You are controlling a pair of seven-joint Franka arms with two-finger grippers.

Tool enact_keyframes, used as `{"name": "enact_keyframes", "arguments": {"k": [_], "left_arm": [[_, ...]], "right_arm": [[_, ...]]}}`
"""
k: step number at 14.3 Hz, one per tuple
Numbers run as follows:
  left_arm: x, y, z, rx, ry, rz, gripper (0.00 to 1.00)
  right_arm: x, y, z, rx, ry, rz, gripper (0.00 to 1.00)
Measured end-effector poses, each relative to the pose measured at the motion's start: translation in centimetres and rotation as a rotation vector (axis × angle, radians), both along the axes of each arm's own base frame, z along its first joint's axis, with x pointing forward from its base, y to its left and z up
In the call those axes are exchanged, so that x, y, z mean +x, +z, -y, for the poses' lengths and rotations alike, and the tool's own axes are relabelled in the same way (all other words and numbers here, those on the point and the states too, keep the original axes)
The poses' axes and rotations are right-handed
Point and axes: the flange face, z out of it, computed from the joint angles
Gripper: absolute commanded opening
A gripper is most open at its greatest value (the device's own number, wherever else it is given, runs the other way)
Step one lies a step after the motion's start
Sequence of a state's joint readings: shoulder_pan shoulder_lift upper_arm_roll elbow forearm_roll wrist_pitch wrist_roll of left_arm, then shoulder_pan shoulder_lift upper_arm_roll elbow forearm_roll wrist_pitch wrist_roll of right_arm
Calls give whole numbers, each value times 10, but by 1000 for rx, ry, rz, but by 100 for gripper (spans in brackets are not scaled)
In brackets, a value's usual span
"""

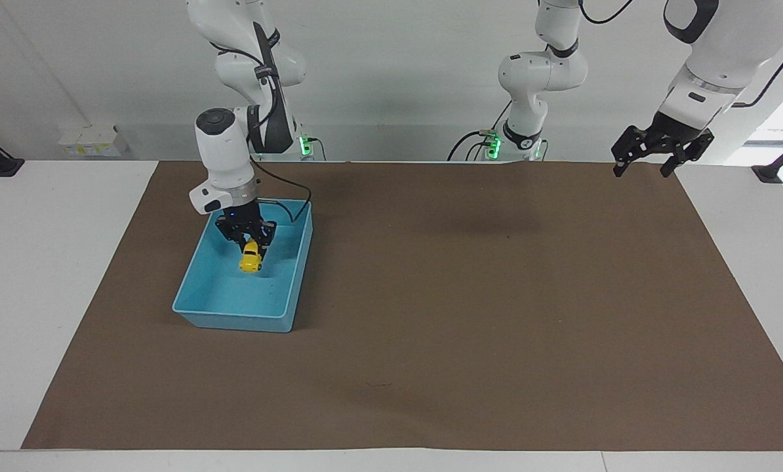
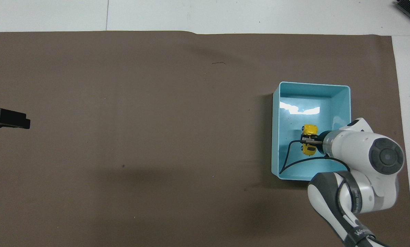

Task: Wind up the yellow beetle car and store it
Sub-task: 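Lower the car into the blue bin and open the right gripper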

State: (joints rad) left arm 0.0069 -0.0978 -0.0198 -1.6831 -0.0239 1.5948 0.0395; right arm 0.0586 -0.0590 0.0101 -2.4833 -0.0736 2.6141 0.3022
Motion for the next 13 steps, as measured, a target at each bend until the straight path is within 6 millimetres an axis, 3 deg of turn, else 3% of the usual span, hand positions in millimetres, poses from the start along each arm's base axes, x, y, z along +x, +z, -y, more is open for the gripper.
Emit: {"name": "enact_keyframes", "arguments": {"k": [1, 2, 5, 6, 10, 13], "left_arm": [[0, 0, 0, 0, 0, 0, 100], [0, 0, 0, 0, 0, 0, 100], [0, 0, 0, 0, 0, 0, 100], [0, 0, 0, 0, 0, 0, 100], [0, 0, 0, 0, 0, 0, 100], [0, 0, 0, 0, 0, 0, 100]], "right_arm": [[-6, -8, 0, 1, 1, -1, 0], [-9, -12, 0, 2, 2, -2, 15], [-12, -16, 0, 2, 3, -8, 89], [-12, -16, 0, 2, 3, -8, 100], [-5, -7, -2, 1, 9, 1, 100], [19, 31, -2, -20, 43, -52, 100]]}}
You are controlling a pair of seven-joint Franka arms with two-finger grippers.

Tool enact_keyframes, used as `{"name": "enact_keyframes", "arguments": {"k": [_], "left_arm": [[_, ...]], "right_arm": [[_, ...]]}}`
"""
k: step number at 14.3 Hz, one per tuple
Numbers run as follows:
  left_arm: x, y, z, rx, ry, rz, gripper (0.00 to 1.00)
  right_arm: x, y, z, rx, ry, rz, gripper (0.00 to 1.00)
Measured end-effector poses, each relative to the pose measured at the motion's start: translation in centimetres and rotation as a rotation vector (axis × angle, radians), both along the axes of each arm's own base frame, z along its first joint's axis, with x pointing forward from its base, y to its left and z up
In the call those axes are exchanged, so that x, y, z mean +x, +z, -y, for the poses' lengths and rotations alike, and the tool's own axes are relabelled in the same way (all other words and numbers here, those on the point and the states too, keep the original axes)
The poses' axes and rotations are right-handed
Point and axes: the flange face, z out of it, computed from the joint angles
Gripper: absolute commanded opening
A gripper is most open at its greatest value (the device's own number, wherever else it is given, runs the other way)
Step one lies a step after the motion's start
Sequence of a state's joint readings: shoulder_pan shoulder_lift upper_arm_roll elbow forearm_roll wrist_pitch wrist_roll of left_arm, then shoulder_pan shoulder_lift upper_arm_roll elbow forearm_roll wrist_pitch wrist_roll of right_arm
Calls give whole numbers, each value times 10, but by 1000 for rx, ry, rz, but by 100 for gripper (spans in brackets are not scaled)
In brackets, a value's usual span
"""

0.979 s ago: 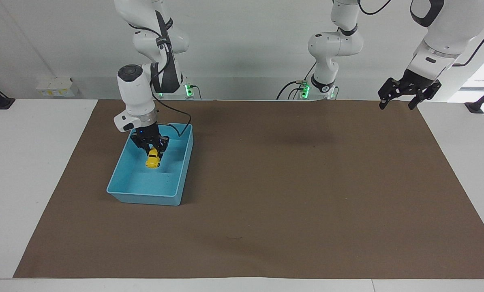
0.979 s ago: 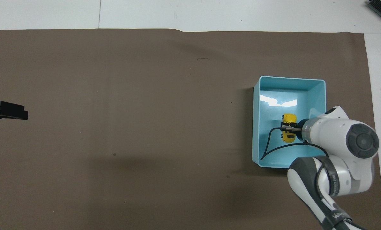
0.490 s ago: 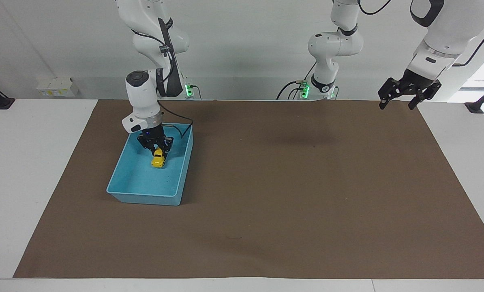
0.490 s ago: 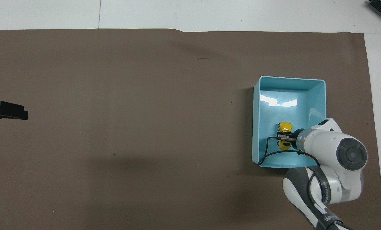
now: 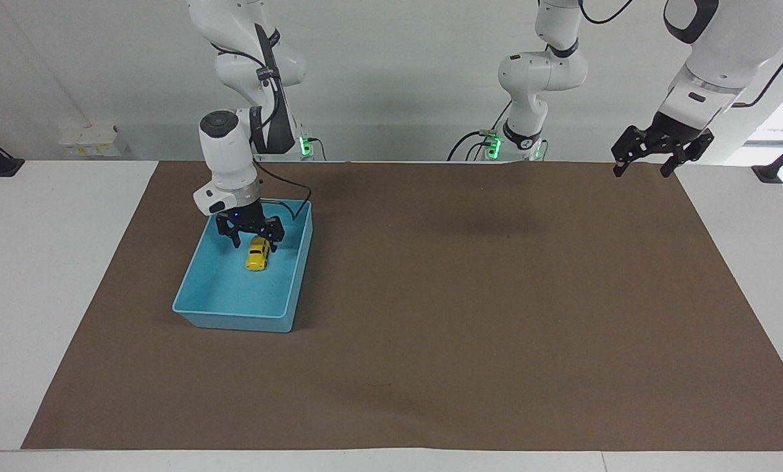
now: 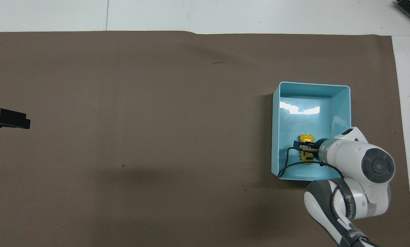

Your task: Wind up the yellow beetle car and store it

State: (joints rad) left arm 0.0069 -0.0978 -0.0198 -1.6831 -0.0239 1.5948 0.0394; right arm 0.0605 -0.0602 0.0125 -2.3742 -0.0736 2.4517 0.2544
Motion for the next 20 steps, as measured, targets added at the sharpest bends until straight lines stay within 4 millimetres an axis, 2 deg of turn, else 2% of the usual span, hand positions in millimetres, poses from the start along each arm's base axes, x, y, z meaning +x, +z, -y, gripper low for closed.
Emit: {"name": "enact_keyframes", "arguments": {"k": [3, 6, 9, 11, 15, 18, 20], "left_arm": [[0, 0, 0, 0, 0, 0, 100], [0, 0, 0, 0, 0, 0, 100], [0, 0, 0, 0, 0, 0, 100], [0, 0, 0, 0, 0, 0, 100], [0, 0, 0, 0, 0, 0, 100], [0, 0, 0, 0, 0, 0, 100], [0, 0, 0, 0, 0, 0, 100]], "right_arm": [[23, 48, 5, -17, 38, -32, 100], [32, 84, 20, -26, 15, -93, 100], [39, 135, 27, -32, -4, -141, 100], [38, 168, 31, -34, -19, -171, 100], [31, 220, 33, -35, -32, -218, 100], [21, 267, 33, -32, -41, -236, 100], [16, 289, 32, -23, -43, -229, 100]]}}
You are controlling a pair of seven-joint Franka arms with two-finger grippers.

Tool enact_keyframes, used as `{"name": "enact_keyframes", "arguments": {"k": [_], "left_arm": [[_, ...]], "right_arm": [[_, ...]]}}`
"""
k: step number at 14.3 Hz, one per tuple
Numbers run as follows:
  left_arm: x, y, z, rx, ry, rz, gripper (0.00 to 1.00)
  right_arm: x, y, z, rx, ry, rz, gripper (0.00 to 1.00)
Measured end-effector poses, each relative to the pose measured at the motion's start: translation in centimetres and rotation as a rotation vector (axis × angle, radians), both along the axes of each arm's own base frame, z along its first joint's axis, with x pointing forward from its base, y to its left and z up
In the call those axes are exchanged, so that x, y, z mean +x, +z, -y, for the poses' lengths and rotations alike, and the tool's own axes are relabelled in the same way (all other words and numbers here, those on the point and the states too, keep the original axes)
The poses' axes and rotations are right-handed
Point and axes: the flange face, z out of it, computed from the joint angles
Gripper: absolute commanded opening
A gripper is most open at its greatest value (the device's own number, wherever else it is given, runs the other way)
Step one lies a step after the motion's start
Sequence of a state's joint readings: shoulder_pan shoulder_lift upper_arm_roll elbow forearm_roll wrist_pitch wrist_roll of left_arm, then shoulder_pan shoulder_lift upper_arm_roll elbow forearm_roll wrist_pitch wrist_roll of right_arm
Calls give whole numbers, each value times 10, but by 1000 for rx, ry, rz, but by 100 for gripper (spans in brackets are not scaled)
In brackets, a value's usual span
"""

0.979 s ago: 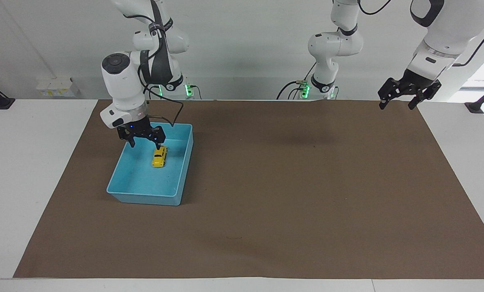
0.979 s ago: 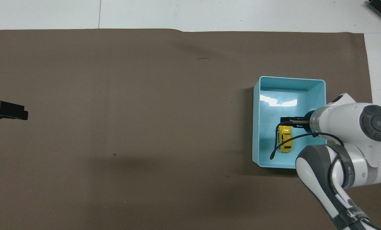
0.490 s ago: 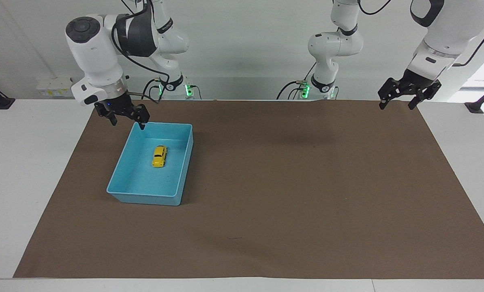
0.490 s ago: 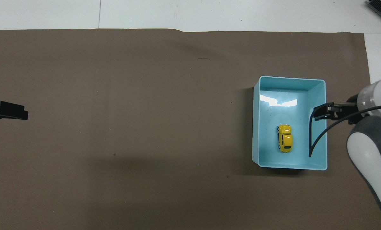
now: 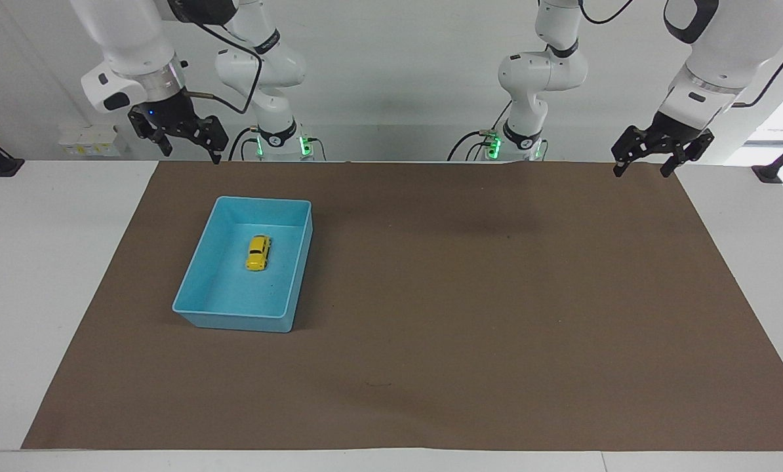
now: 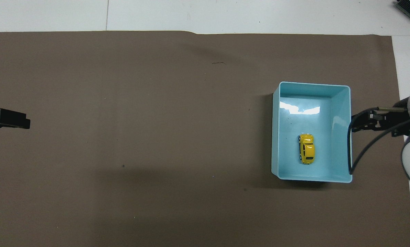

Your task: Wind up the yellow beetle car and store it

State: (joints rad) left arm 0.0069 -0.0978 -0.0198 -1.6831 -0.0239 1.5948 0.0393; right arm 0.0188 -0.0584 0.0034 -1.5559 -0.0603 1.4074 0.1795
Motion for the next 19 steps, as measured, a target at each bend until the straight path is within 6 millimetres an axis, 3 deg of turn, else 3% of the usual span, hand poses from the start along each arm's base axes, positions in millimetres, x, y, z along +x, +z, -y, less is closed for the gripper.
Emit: {"name": "enact_keyframes", "arguments": {"k": [6, 19], "left_arm": [[0, 0, 0, 0, 0, 0, 100], [0, 0, 0, 0, 0, 0, 100]], "right_arm": [[6, -8, 16, 2, -31, -15, 100], [10, -6, 12, 17, -25, 17, 100]]}}
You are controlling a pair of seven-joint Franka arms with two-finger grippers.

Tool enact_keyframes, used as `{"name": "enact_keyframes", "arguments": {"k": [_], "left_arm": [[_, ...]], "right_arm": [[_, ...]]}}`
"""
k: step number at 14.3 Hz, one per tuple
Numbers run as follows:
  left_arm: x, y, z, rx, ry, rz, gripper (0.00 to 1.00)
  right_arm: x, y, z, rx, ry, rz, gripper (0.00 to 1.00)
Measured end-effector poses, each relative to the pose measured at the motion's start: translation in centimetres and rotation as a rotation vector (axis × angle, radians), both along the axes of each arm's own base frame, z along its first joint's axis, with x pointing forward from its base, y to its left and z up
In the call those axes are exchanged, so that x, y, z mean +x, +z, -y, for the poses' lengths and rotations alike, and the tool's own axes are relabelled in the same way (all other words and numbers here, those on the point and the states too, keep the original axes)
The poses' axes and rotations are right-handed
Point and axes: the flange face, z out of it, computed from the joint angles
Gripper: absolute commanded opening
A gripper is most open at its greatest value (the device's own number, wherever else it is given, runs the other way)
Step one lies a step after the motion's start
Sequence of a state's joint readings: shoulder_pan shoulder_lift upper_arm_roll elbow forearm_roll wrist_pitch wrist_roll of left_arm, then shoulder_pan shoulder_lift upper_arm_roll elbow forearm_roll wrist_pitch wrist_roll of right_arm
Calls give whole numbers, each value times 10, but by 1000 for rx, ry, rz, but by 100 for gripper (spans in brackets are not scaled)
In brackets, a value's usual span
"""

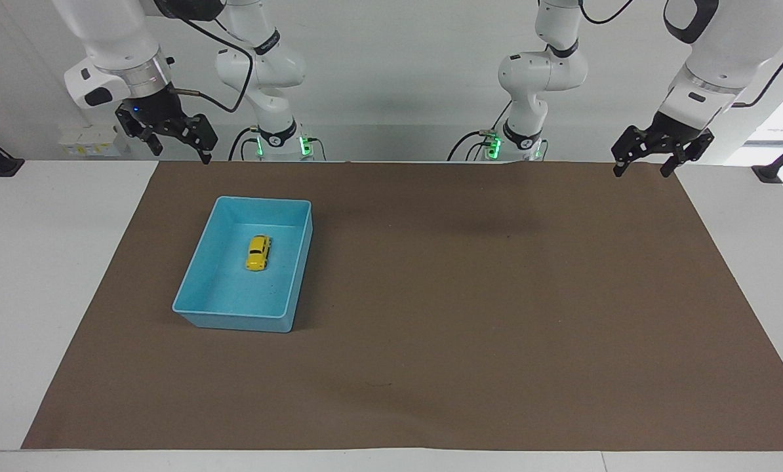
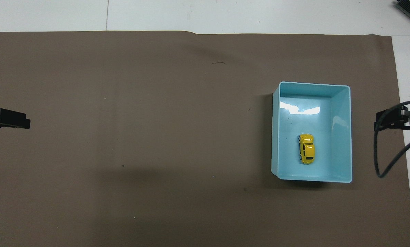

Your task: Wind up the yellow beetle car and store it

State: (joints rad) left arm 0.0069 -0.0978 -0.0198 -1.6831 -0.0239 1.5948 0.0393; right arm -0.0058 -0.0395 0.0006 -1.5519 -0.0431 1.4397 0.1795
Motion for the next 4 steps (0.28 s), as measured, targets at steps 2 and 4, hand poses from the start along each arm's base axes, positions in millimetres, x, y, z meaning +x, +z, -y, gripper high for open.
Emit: {"name": "enact_keyframes", "arguments": {"k": [2, 4], "left_arm": [[0, 0, 0, 0, 0, 0, 100], [0, 0, 0, 0, 0, 0, 100]], "right_arm": [[0, 0, -1, 1, 2, -2, 100], [0, 0, 3, 1, -5, -3, 100]]}}
